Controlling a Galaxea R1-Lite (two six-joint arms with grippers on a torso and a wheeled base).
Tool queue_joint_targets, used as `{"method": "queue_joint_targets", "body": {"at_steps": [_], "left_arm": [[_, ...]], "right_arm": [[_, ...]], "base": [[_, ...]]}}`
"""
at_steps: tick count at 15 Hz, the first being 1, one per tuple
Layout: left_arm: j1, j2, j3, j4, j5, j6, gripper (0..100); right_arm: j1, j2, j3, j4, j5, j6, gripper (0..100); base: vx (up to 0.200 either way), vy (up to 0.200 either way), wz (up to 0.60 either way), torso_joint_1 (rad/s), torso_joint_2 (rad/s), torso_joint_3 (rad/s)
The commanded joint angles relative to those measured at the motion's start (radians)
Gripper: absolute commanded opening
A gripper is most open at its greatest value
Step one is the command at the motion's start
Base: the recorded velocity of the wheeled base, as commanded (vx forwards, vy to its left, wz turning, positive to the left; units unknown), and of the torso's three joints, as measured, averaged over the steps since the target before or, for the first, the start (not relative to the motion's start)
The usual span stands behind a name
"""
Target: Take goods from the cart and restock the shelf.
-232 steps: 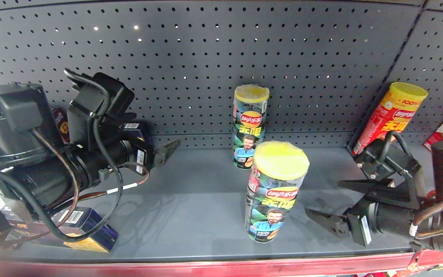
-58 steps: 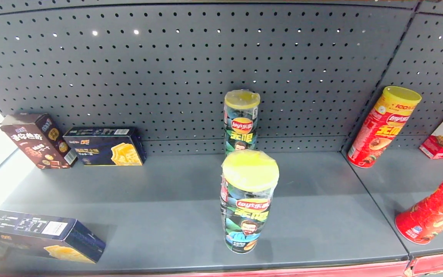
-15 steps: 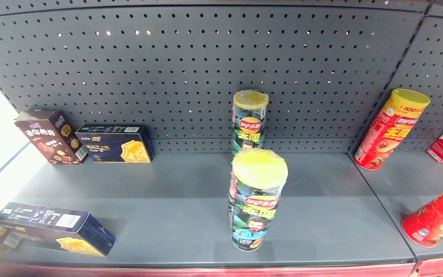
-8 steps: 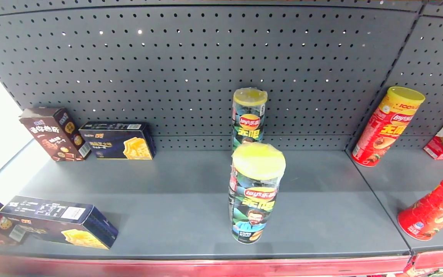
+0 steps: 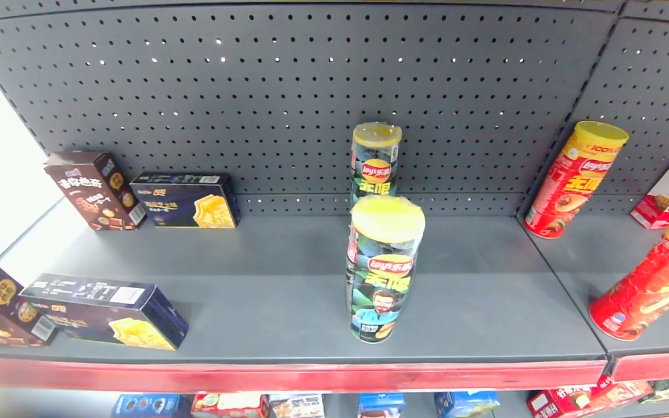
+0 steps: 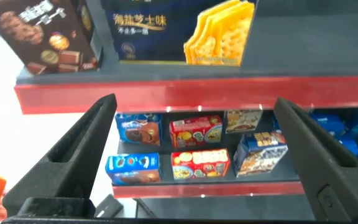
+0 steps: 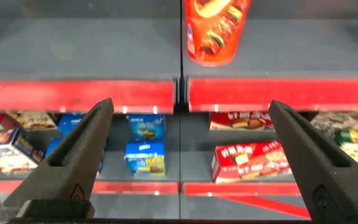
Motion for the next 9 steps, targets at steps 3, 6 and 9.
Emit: {"method": "queue_joint_targets", "body": {"at_steps": [3,6,9], "left_arm": [[0.002,0.0,0.0,0.0,0.0,0.001,100],[0.002,0.0,0.0,0.0,0.0,-0.001,100],[0.002,0.0,0.0,0.0,0.0,-0.001,100]], "right_arm": [[0.0,0.002,0.0,0.0,0.0,0.0,100],[0.0,0.002,0.0,-0.001,0.001,0.0,100],[0.0,0.002,0.0,0.0,0.0,0.0,100]], "base": [[0.0,0.0,0.0,0.0,0.0,0.0],[0.0,0.0,0.0,0.0,0.0,0.0],[0.0,0.0,0.0,0.0,0.0,0.0]]}}
